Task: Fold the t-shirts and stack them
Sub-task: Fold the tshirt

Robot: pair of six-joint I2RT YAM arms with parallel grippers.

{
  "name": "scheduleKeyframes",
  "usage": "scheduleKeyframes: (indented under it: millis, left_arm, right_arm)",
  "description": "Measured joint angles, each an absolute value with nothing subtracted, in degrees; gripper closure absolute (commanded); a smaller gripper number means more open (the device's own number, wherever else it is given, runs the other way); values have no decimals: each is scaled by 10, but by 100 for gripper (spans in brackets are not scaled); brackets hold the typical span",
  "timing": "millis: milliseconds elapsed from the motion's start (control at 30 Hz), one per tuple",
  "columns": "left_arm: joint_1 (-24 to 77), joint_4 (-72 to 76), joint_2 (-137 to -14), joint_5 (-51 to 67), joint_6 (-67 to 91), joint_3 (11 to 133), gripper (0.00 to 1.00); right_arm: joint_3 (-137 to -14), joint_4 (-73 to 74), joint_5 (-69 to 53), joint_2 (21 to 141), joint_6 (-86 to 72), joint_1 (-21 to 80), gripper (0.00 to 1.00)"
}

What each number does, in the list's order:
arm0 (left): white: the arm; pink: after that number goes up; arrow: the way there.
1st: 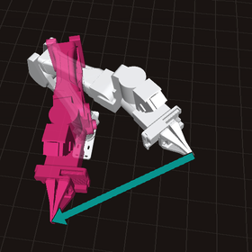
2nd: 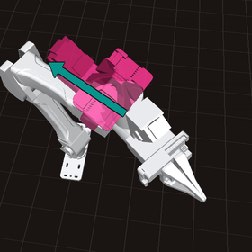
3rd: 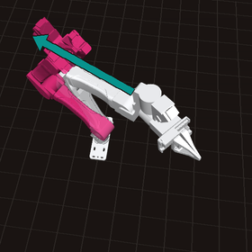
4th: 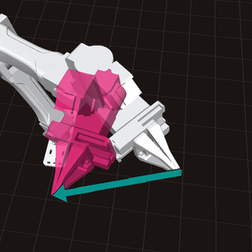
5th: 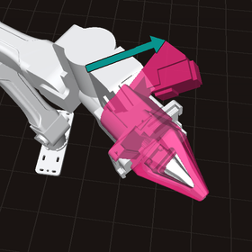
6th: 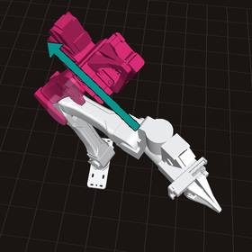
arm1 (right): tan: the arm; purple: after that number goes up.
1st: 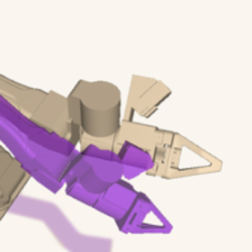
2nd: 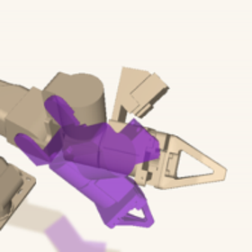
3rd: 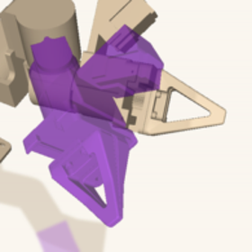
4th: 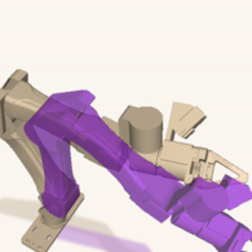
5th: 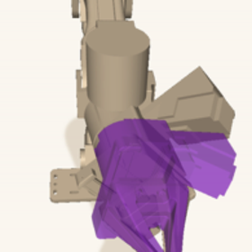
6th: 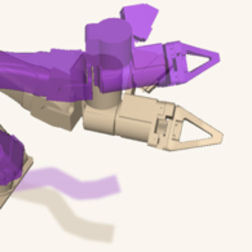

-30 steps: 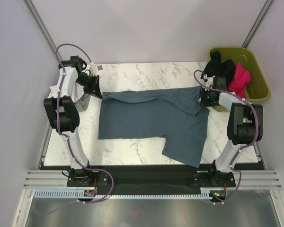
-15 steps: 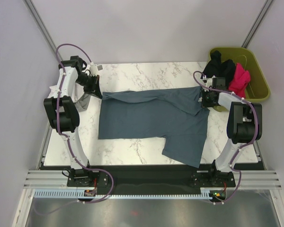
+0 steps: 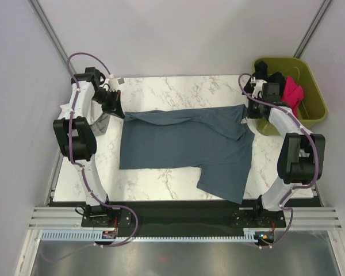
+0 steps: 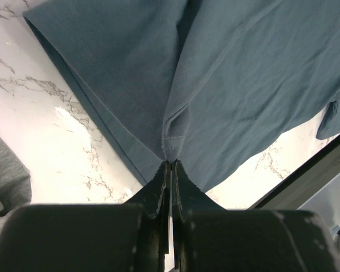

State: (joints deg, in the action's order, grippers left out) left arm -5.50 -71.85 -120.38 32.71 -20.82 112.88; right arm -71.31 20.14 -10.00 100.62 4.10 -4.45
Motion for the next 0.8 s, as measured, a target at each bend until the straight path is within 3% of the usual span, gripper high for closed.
scheduleKeyframes:
  millis: [100,233,533,800]
  left_arm:
    - [-55,-711,-1204,327,-203,1129,98]
    - [-55,-708,-1204,331,-198,1134,98]
    - [-55,-704,-1204,337,-191,1136,98]
    - [-55,-703,-1204,337,-189,1138,98]
  right_arm:
    - [-721,199,-97,980,34,-46,96]
    - [-716,198,-101,971,25,-47,56]
    - [-613,212,-117,974,15,-45,52]
    - [-621,209,-105,1008,17,-43,53]
